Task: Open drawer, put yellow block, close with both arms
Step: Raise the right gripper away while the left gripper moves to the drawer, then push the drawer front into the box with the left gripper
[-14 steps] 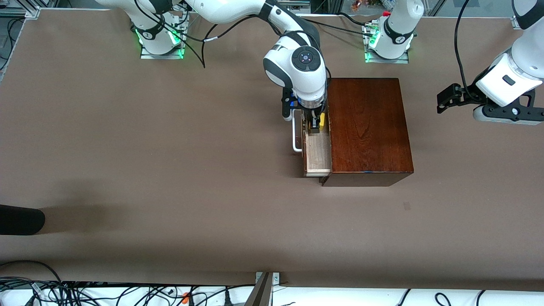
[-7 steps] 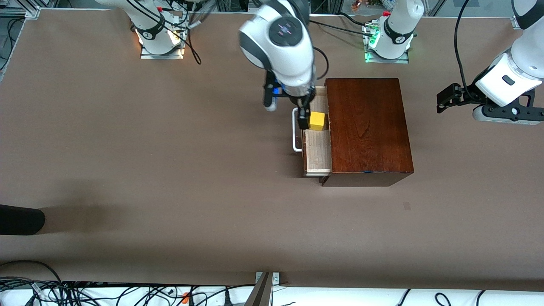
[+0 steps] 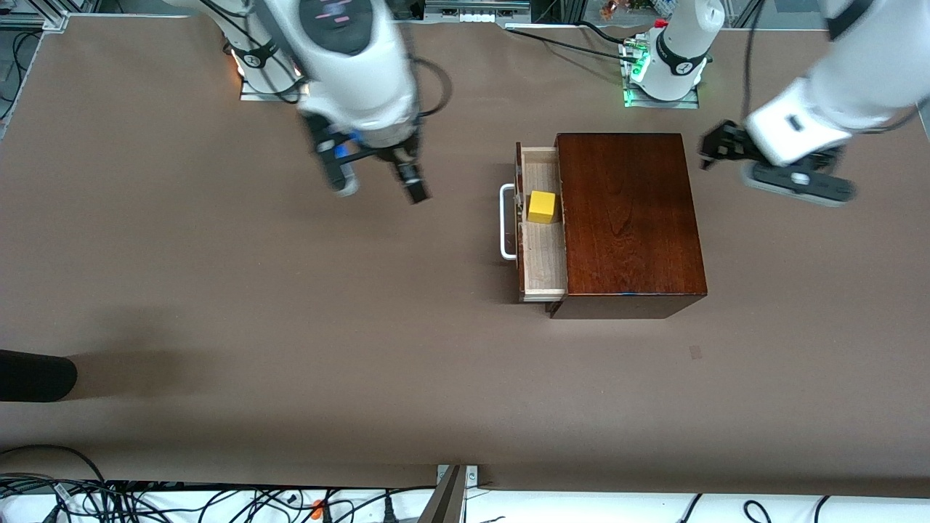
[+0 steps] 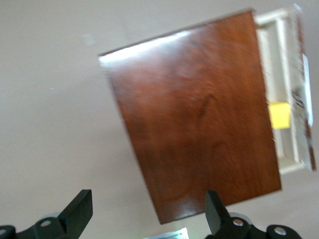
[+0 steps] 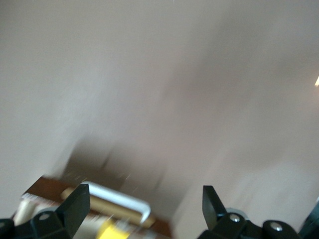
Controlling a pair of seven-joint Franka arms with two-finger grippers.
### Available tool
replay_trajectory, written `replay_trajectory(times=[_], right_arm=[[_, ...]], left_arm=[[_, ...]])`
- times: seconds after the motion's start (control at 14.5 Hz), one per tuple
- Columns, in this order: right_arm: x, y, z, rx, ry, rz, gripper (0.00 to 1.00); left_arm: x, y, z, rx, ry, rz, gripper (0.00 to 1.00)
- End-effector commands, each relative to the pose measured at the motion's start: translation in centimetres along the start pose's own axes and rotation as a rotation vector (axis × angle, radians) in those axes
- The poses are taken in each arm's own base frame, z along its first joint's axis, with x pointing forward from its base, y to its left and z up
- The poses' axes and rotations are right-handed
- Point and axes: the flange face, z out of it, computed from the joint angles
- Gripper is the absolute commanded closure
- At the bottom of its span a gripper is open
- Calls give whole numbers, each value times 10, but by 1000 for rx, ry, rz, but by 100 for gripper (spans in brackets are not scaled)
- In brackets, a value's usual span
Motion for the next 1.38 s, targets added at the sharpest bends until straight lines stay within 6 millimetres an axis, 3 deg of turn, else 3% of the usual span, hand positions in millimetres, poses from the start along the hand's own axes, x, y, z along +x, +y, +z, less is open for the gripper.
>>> replay_trajectory(times=[0.0, 0.28, 0.41, 0.69, 0.9, 1.11, 1.31], right_arm=[[69, 35, -10, -48, 1, -205, 0], [187, 87, -17, -58, -29, -464, 0], [229, 106, -18, -48, -35, -591, 0], [287, 142, -15, -25, 1, -766, 0], [321, 179, -8, 7, 40, -826, 0], [343, 200, -8, 21, 69, -886, 0], [363, 213, -13, 24, 73, -911, 0]], left_arm=[[15, 58, 20, -19, -45, 164, 0], [59, 152, 52, -60, 21, 376, 0], [74, 200, 73, -92, 87, 465, 0], [88, 276, 114, -126, 175, 606, 0], [91, 324, 156, -56, 216, 912, 0], [94, 345, 195, 20, 200, 1102, 0], [96, 346, 226, 71, 150, 1246, 0]])
